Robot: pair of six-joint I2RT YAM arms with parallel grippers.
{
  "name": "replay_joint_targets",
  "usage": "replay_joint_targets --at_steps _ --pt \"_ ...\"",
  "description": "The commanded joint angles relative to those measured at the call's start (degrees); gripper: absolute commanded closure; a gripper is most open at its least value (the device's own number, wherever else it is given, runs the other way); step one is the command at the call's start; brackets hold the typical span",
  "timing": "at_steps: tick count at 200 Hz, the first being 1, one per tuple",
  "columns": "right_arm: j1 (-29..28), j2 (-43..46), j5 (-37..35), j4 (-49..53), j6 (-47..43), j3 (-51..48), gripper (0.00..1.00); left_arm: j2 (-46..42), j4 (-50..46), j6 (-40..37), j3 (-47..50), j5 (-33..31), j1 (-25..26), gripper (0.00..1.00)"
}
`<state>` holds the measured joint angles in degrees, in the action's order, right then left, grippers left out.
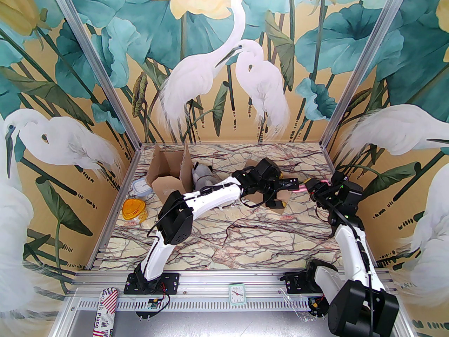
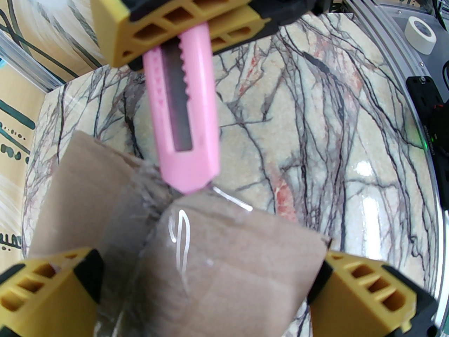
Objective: Unpack the express box
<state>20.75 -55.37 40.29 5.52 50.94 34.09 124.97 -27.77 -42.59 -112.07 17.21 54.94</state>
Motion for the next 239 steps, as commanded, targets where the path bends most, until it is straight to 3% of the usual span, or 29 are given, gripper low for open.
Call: replay_joint_targets --at_steps 1,41,120,184,239 --pt "0.25 0.59 4.28 6.24 -1.12 0.86 1.00 -0.28 -0.05 1.85 0.10 -2.75 -3.52 0.01" --pt "0.43 -4.07 8.40 7.10 -2.55 2.90 1.00 -3.40 1.75 -0.59 5.68 -0.74 -3.80 0.01" --pt "0.64 -0.08 9.88 9.52 -0.22 1.08 1.00 -2.37 -2.75 3.48 1.85 -0.24 -6.16 0.04" --pt "0.64 6.64 6.05 11.47 4.88 -1.51 1.00 -0.24 -4.55 6.22 -1.42 -1.28 -6.15 0.03" --pt "1.45 3.49 1.31 12.28 -0.83 2.56 1.00 -6.63 -4.12 2.34 7.62 3.70 -5.94 0.02"
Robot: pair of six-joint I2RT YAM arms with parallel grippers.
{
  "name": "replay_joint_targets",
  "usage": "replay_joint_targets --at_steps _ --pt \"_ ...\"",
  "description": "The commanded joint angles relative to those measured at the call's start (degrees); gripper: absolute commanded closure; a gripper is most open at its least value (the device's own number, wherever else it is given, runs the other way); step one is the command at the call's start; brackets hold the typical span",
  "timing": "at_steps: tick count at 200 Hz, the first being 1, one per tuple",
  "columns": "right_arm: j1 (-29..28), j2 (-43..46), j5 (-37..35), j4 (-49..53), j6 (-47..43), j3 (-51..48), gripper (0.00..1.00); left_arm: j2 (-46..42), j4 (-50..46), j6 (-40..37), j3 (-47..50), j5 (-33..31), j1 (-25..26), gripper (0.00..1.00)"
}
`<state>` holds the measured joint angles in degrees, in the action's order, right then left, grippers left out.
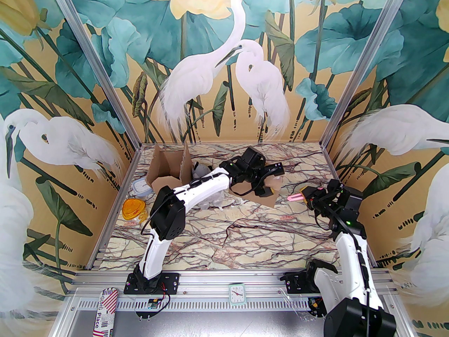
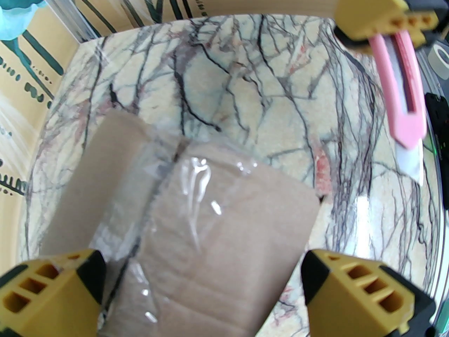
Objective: Unpack the express box
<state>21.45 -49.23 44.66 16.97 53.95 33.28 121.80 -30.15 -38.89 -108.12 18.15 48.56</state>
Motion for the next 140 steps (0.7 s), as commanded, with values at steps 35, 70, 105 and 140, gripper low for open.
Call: replay_joint_targets --at_steps 35,70,105,140 --pt "3.25 -16.27 -2.37 -2.13 -9.87 5.04 1.00 -8.18 0.04 -0.34 7.64 0.45 0.80 0.00" --pt "3.42 -30.64 -2.85 -7.84 -13.49 8.27 0.97 -12.15 4.34 3.31 9.93 -1.73 0.93 0.00" --pt "3.41 -43.18 -5.23 -7.74 -18.87 12.87 0.94 -15.98 7.20 8.14 13.37 -5.28 0.93 0.00" --pt "3.40 -49.19 -7.54 -6.32 -20.67 16.14 0.75 -20.01 9.59 14.82 18.44 -11.83 0.87 0.00"
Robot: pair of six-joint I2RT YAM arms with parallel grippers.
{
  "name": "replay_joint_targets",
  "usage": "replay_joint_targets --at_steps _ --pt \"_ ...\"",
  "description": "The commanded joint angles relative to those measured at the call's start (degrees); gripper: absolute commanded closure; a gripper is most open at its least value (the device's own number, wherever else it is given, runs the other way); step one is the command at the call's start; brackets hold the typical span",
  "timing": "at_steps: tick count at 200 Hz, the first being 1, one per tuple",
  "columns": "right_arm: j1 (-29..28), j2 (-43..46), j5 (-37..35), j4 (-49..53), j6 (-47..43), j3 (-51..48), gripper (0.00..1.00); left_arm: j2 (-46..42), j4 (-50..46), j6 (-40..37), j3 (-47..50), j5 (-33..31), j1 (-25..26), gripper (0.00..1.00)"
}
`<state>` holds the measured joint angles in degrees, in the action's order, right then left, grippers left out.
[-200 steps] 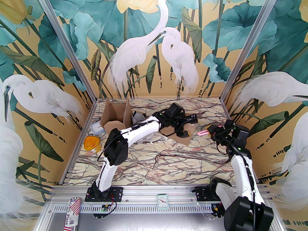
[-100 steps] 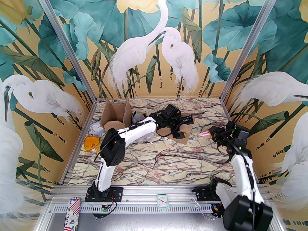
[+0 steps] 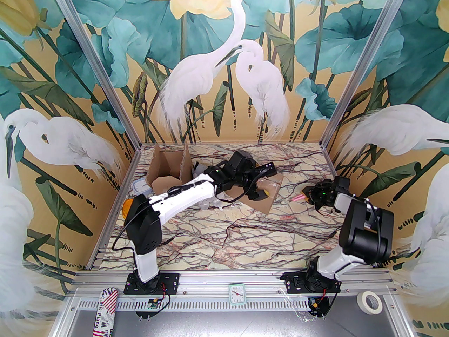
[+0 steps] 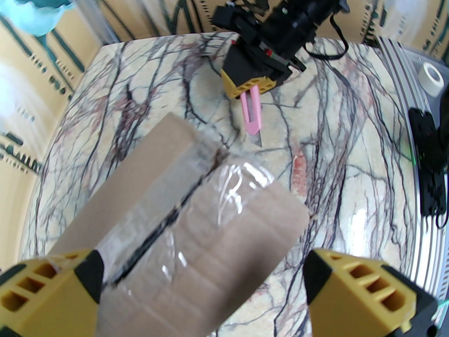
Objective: Unpack the express box
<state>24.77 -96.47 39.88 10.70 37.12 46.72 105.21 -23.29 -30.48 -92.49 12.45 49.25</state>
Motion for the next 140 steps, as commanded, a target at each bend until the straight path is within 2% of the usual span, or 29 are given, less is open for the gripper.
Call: replay_joint_targets --at_steps 1,35,48,72,92,110,140 --pt "0.09 -2.05 -2.94 0.03 -3.96 2.82 0.73 -3.52 2.72 6.53 2.91 -6.30 0.20 0.00" --pt "0.05 -3.78 -7.05 3.87 -5.56 5.44 0.29 -6.26 1.44 14.33 4.98 -13.33 -0.42 0.00" --pt "0.10 -2.44 -8.96 4.16 -5.88 5.38 0.19 -7.17 0.29 19.23 5.00 -16.20 -1.09 0.00" --pt "0.10 1.57 -13.57 9.29 -7.91 7.34 0.00 -7.97 -5.05 29.82 3.07 -17.44 -2.95 0.00" --pt "0.00 8.04 -17.55 11.98 -8.97 7.60 0.01 -8.00 -10.17 39.68 1.01 -17.78 -4.56 0.00" --pt "-1.33 13.81 -20.36 14.13 -10.16 8.03 0.01 -8.03 -13.22 49.48 0.46 -13.40 -6.68 0.00" --pt "-10.61 19.55 -24.29 19.08 -17.98 12.00 0.01 -7.05 -15.47 63.66 1.17 -3.82 -10.00 0.00"
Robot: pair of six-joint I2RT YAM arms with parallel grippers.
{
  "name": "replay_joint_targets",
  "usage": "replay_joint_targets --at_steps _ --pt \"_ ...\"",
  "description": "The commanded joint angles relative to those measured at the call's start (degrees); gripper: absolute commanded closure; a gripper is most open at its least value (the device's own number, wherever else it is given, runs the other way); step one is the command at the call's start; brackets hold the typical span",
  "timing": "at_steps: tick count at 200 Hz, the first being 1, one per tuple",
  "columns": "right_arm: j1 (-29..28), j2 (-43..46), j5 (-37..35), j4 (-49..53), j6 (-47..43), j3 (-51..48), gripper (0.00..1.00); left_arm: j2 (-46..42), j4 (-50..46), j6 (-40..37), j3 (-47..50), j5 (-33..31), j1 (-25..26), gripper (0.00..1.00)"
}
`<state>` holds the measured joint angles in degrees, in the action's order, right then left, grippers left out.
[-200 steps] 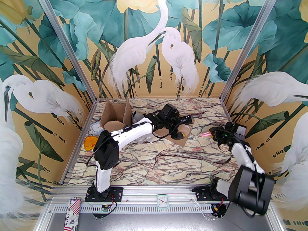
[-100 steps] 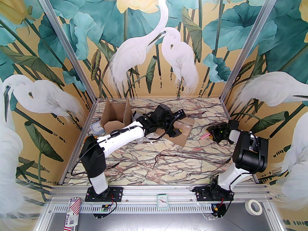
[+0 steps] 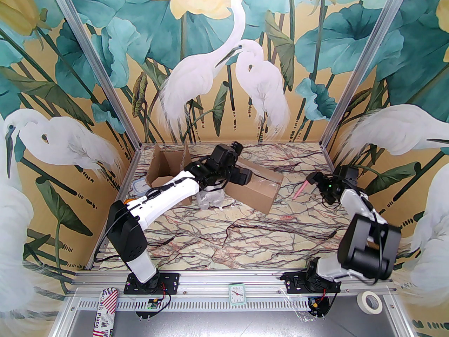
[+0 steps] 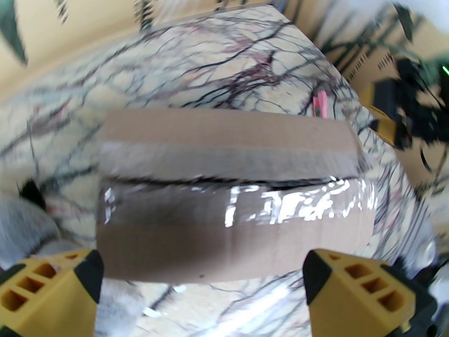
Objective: Unpack the express box
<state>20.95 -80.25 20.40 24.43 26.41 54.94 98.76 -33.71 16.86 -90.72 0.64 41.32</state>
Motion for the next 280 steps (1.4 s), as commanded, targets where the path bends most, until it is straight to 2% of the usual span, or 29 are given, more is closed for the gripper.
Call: replay_joint_targets --at_steps 1,19,33,61,88,142,177,201,227,280 --pt "-7.23 3.38 -4.88 5.49 -7.48 3.95 0.01 -0.46 -5.05 16.51 -0.56 8.28 -2.14 0.00" --pt "-11.91 3.44 -0.91 6.64 -10.83 6.82 0.01 0.98 -4.87 20.77 -0.20 13.45 -2.91 0.01" --pt "-14.40 2.46 5.11 6.91 -11.97 8.64 0.01 2.14 -4.76 22.78 -0.09 15.62 -3.08 0.01" --pt "-19.77 -1.20 11.31 9.94 -15.03 11.80 0.00 4.36 -1.63 25.21 0.71 20.32 -2.91 0.00" --pt "-21.25 -2.50 19.29 9.93 -13.93 10.48 0.05 6.35 -1.98 24.75 -0.74 21.76 -3.00 0.01" --pt "-22.67 7.48 21.11 11.37 -10.37 3.66 0.10 11.42 -8.41 18.83 -9.66 19.01 -3.08 0.01" --pt "-24.74 12.45 15.39 13.11 -8.40 2.23 0.13 10.34 -9.40 17.02 -8.95 17.30 -3.08 0.01" --pt "-28.27 12.41 1.98 15.20 -8.20 5.13 0.13 8.26 -8.70 16.83 -5.31 15.82 -3.07 0.00" --pt "-34.51 10.37 -10.26 15.61 -9.68 8.57 0.11 7.85 -8.31 16.78 -2.63 14.76 -3.16 0.00" --pt "-43.05 0.85 -18.95 19.40 -15.83 15.79 0.07 9.53 -9.25 14.82 -2.25 13.86 -3.45 0.01"
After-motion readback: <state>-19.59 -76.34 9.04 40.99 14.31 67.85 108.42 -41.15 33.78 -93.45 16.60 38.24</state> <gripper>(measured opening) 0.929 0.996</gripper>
